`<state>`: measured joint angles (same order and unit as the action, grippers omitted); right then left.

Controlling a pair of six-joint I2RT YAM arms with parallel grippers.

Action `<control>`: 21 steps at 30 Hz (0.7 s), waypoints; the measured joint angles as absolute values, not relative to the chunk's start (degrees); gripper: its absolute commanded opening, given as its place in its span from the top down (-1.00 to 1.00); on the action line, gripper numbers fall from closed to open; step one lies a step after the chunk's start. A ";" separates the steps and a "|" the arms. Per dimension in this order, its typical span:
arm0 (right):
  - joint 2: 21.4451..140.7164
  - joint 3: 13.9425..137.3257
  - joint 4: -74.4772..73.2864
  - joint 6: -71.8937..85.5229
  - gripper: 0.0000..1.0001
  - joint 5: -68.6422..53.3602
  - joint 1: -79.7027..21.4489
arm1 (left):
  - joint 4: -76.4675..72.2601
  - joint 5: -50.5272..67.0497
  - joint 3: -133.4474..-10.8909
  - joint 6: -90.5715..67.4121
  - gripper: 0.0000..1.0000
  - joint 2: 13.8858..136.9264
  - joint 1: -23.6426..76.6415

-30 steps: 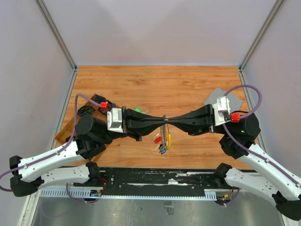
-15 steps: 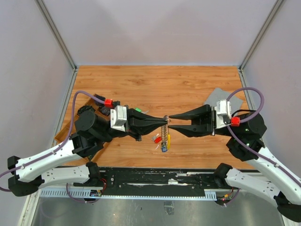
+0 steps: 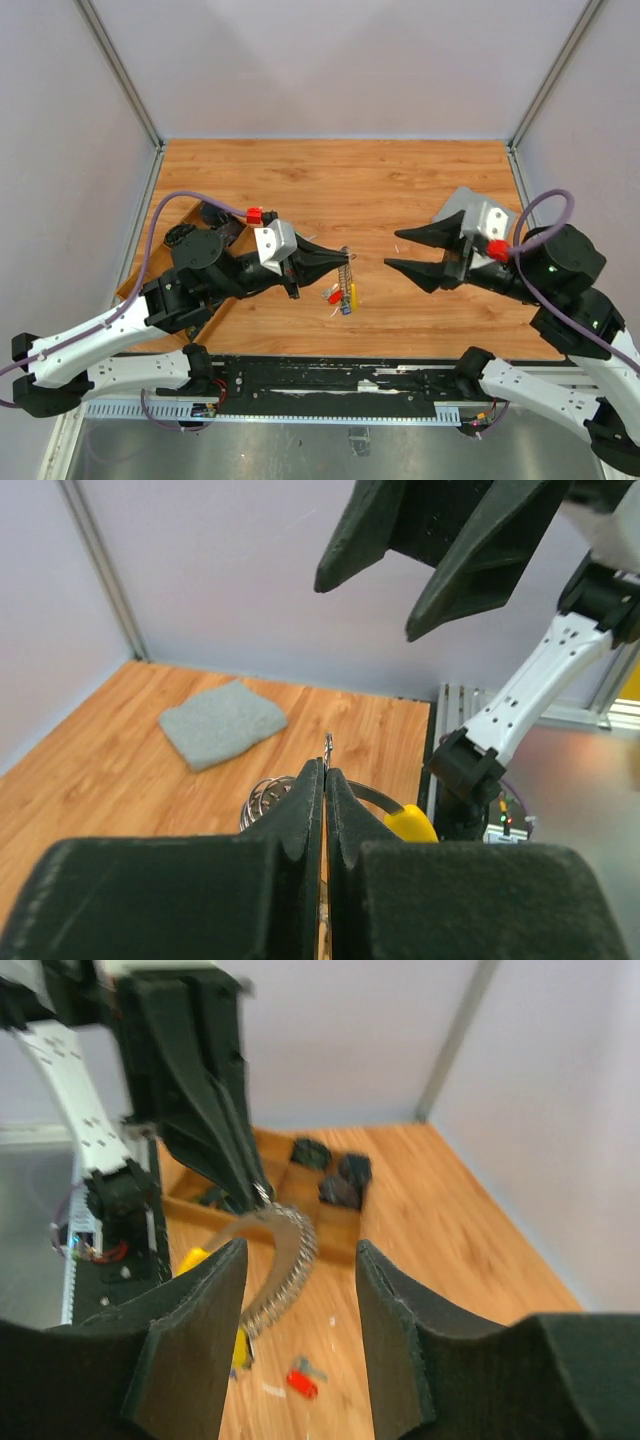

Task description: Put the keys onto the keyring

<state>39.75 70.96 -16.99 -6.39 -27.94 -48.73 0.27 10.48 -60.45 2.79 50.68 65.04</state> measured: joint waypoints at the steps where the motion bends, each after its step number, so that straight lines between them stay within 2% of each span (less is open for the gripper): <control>1: 40.51 71.85 -19.77 -6.24 -0.01 -25.45 -48.73 | 1.30 9.63 -60.45 2.79 0.99 50.68 65.01; 10: 50.00 73.06 -35.03 1.74 -0.04 -7.01 -48.51 | 10.17 -0.51 -59.18 2.42 0.99 49.12 64.77; 21: 54.33 60.25 -35.68 11.55 -0.04 -5.02 -39.33 | 17.34 -3.20 -53.08 -1.61 0.99 42.24 53.39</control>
<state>54.33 60.25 -35.68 11.55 -5.02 -39.33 17.34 -3.20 -53.08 -1.61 42.24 53.39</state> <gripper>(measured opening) 0.526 0.014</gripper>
